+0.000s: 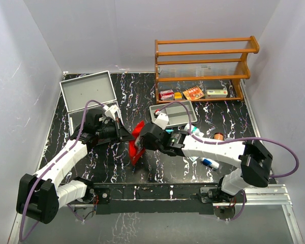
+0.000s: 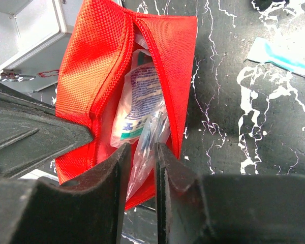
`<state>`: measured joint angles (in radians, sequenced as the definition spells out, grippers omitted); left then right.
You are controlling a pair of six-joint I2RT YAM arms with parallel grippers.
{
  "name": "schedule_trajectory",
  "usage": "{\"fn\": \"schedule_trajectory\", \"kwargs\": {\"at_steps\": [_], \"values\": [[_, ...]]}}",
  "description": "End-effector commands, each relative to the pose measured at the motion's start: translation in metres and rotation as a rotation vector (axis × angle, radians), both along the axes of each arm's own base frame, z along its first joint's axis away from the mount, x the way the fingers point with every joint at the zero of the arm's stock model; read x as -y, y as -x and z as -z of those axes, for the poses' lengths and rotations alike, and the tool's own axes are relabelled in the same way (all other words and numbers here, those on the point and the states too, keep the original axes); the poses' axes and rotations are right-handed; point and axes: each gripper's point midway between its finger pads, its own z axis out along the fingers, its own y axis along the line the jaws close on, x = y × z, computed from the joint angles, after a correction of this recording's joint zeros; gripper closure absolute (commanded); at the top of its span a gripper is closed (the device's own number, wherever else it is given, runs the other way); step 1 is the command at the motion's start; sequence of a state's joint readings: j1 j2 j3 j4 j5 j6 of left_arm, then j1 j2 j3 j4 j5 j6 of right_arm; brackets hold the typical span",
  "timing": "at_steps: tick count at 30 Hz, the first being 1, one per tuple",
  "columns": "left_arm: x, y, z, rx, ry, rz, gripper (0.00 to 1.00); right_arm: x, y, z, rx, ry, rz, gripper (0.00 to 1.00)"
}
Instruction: Organize the medicine kit
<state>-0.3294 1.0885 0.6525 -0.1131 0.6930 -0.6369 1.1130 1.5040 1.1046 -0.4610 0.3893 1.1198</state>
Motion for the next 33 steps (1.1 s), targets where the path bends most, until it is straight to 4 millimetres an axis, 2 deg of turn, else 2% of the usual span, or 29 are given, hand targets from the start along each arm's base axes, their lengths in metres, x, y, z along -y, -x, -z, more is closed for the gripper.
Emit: {"fn": "schedule_trajectory", "kwargs": {"at_steps": [1,6,14,17,19,23,33], "values": [[0.001,0.004,-0.007,0.035,0.014,0.025,1.00,-0.006,-0.009,-0.045,0.089,-0.079,0.009,0.75],[0.001,0.003,-0.005,0.028,0.012,0.018,1.00,-0.003,-0.013,-0.040,0.104,-0.048,0.026,0.75],[0.003,0.003,-0.005,0.028,0.022,0.027,1.00,-0.009,-0.010,-0.003,0.014,0.051,0.026,0.77],[0.003,0.004,-0.004,0.025,0.025,0.031,1.00,-0.015,-0.009,0.003,-0.003,0.052,0.002,0.79],[0.003,0.004,-0.003,0.024,0.025,0.031,1.00,-0.020,-0.007,0.006,-0.014,0.046,-0.015,0.82],[0.003,0.004,-0.003,0.024,0.026,0.029,1.00,-0.028,-0.003,0.006,-0.026,0.023,-0.047,1.00],[0.003,0.004,-0.002,0.022,0.025,0.029,1.00,-0.035,0.006,-0.003,-0.044,-0.052,-0.091,1.00]]}}
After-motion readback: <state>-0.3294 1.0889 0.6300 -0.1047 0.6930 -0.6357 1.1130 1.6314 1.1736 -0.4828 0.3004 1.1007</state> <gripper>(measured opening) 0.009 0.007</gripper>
